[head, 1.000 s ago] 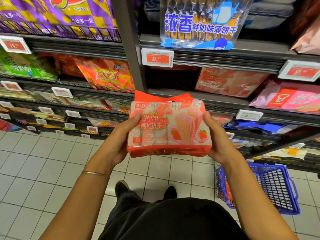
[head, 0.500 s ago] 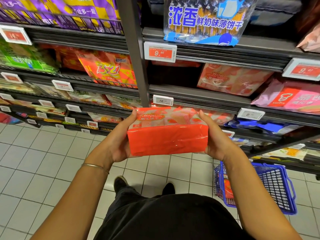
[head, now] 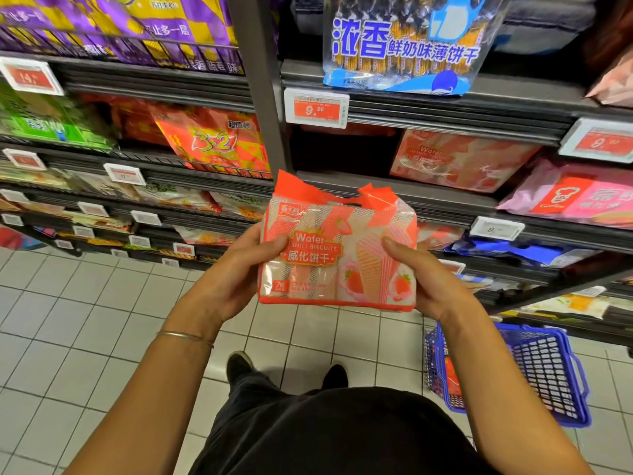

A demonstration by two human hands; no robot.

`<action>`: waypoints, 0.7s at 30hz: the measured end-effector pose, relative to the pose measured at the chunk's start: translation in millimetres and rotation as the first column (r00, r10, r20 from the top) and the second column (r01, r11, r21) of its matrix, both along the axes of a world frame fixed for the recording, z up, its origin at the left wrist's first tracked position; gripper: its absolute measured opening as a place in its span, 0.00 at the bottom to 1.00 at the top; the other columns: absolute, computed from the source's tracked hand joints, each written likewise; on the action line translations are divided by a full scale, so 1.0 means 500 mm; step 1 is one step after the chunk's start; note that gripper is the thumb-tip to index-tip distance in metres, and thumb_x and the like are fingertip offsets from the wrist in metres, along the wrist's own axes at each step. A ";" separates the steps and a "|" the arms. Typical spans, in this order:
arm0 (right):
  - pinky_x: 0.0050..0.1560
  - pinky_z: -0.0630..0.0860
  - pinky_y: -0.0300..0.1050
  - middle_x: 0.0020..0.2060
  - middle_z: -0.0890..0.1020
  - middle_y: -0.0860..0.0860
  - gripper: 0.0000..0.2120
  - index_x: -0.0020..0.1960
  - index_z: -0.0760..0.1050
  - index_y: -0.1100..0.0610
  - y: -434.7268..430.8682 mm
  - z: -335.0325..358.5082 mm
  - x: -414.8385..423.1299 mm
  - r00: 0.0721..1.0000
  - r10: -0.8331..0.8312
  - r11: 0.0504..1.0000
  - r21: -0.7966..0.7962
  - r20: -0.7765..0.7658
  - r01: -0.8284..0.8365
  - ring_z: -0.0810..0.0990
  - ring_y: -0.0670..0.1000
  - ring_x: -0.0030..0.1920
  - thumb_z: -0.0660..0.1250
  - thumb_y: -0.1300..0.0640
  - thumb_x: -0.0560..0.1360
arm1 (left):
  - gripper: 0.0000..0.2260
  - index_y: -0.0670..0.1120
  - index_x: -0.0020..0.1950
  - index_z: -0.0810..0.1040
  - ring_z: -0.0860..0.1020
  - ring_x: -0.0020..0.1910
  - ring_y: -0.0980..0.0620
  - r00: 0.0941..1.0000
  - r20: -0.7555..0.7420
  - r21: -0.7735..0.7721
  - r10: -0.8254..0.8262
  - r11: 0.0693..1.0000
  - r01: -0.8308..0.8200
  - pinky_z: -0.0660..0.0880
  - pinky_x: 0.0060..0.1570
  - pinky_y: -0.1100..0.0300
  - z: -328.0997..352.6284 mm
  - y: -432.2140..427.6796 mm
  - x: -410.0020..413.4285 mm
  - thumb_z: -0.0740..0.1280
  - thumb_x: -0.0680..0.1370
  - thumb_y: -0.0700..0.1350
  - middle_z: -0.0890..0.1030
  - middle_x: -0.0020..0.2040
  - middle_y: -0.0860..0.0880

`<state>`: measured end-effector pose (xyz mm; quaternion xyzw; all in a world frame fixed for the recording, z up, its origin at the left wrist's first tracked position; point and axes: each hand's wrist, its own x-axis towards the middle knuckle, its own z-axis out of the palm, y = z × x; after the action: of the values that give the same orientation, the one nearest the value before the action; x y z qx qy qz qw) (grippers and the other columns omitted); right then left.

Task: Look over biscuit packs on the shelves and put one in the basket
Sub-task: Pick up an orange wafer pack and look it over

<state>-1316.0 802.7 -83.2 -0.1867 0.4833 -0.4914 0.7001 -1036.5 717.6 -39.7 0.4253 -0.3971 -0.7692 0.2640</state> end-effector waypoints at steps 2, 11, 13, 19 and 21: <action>0.51 0.84 0.55 0.61 0.85 0.60 0.45 0.67 0.80 0.58 0.003 -0.002 0.001 0.998 -0.039 0.999 0.011 0.049 0.038 0.86 0.60 0.59 0.89 0.44 0.55 | 0.22 0.46 0.72 0.78 0.80 0.67 0.38 1.000 -0.017 -0.021 0.005 1.000 -0.006 0.78 0.64 0.39 0.015 -0.006 0.001 0.62 0.83 0.56 0.81 0.69 0.40; 0.55 0.82 0.62 0.62 0.85 0.60 0.32 0.61 0.86 0.57 0.009 0.000 0.061 0.883 -0.154 0.974 -0.084 0.443 0.212 0.84 0.63 0.61 0.85 0.43 0.62 | 0.18 0.46 0.63 0.82 0.79 0.65 0.36 0.972 -0.209 0.246 0.109 0.968 -0.055 0.70 0.71 0.31 0.014 0.026 -0.085 0.64 0.76 0.51 0.82 0.65 0.40; 0.56 0.82 0.61 0.62 0.85 0.59 0.32 0.61 0.86 0.56 0.005 0.003 0.073 0.895 -0.128 0.980 -0.086 0.428 0.181 0.84 0.62 0.61 0.85 0.43 0.62 | 0.24 0.44 0.73 0.76 0.73 0.72 0.31 0.974 -0.219 0.319 0.057 0.947 0.016 0.63 0.73 0.25 0.005 0.052 -0.114 0.61 0.79 0.53 0.77 0.72 0.37; 0.65 0.78 0.61 0.62 0.85 0.53 0.29 0.68 0.80 0.50 -0.006 0.021 0.036 0.980 -0.075 0.988 -0.146 -0.185 0.048 0.85 0.53 0.61 0.79 0.43 0.69 | 0.27 0.43 0.79 0.70 0.72 0.73 0.29 0.951 -0.264 0.415 0.163 0.909 -0.040 0.61 0.73 0.24 -0.031 0.066 -0.109 0.59 0.82 0.54 0.75 0.74 0.36; 0.63 0.77 0.56 0.62 0.85 0.51 0.38 0.73 0.73 0.50 -0.007 0.031 0.033 0.948 -0.053 0.988 -0.151 -0.314 0.005 0.84 0.50 0.61 0.80 0.41 0.66 | 0.21 0.43 0.74 0.75 0.75 0.69 0.31 0.957 -0.193 0.303 0.217 0.941 -0.152 0.61 0.73 0.24 -0.035 0.069 -0.100 0.60 0.82 0.48 0.79 0.70 0.37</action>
<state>-1299.5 799.0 -67.7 -0.3078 0.5540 -0.4998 0.5903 -1086.6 752.3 -57.4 0.4053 -0.2081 -0.8328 0.3143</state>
